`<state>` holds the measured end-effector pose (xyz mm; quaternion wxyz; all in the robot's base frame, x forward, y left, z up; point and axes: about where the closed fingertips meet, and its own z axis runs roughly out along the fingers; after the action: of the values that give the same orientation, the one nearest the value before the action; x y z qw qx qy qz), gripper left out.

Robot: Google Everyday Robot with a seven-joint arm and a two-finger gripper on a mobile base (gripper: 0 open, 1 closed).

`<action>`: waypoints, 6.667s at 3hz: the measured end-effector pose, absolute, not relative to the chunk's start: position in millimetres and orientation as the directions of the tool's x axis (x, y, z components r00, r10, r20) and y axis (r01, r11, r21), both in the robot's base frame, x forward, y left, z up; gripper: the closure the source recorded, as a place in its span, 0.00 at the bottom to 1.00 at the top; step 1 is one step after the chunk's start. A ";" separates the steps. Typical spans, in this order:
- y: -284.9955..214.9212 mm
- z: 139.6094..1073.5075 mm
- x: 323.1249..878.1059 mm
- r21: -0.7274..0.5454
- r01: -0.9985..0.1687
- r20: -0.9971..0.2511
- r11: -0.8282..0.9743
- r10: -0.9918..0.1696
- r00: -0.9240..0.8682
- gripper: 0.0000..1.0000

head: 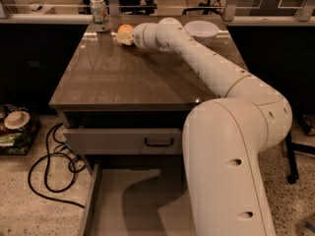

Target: Place orange into middle drawer

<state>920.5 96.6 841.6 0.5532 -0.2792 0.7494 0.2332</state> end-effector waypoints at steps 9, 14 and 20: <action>20.2 952.5 685.9 -0.315 -0.722 -0.872 0.616 -0.488 -0.035 1.00; -38.5 845.1 517.5 -0.157 -0.754 -0.958 0.638 -0.285 -0.042 1.00; -90.1 668.5 379.7 0.038 -0.916 -0.893 0.398 -0.399 -0.211 1.00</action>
Offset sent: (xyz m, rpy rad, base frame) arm -0.0002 0.0024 -0.0015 0.0001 0.0021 0.0028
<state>379.7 -90.1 668.5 0.4296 -0.4584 0.7173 0.3013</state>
